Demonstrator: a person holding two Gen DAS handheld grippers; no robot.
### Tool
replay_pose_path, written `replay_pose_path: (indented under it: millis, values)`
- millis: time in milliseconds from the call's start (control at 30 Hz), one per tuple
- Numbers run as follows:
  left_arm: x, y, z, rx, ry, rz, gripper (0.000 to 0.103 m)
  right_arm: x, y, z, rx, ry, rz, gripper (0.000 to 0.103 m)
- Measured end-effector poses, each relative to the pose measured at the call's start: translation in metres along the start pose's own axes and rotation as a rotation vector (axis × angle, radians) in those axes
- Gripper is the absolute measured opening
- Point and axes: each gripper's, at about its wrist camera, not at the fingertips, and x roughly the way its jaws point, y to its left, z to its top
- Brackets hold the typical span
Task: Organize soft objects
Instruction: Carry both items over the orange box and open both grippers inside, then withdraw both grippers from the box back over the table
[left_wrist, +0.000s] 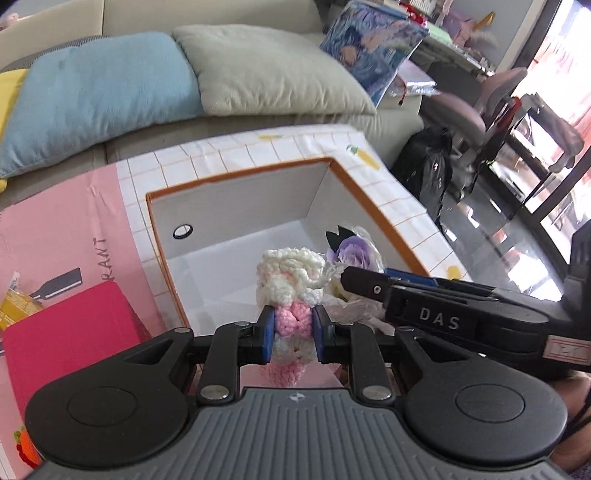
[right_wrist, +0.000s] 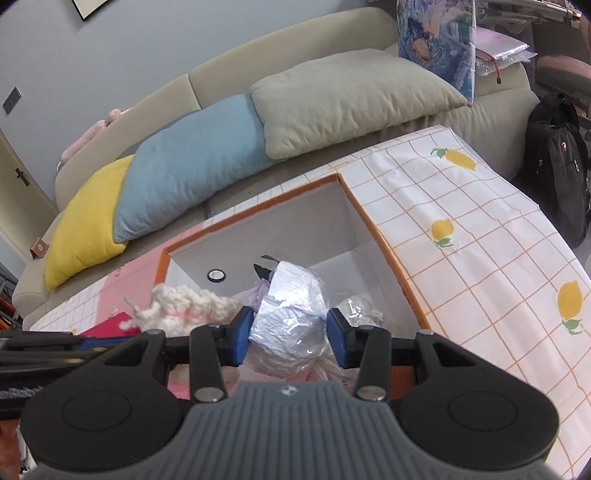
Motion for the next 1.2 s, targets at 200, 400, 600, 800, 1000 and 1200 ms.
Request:
replay_pose_path:
  millis: [200, 400, 600, 800, 1000, 1200]
  values:
    - [0.036, 0.000, -0.002, 0.031, 0.090, 0.060, 0.023, 0.018, -0.005, 0.001, 0.010, 0.042, 0.012, 0.045]
    - [0.039, 0.002, -0.004, 0.048, 0.119, 0.070, 0.029, 0.031, -0.008, 0.002, 0.021, 0.066, 0.013, 0.051]
    - [0.022, 0.003, -0.004, 0.033, 0.072, 0.041, 0.061, 0.030, -0.007, 0.003, 0.068, 0.069, 0.032, 0.063]
    - [-0.007, -0.001, -0.009, 0.047, 0.000, 0.016, 0.061, 0.011, -0.003, 0.001, 0.078, 0.040, 0.037, 0.066]
    - [-0.055, -0.003, -0.031, 0.090, -0.140, -0.006, 0.061, -0.027, 0.009, -0.011, 0.075, -0.033, 0.042, 0.066]
    - [-0.100, 0.007, -0.059, 0.111, -0.260, 0.038, 0.061, -0.061, 0.033, -0.037, 0.081, -0.086, 0.059, 0.066]
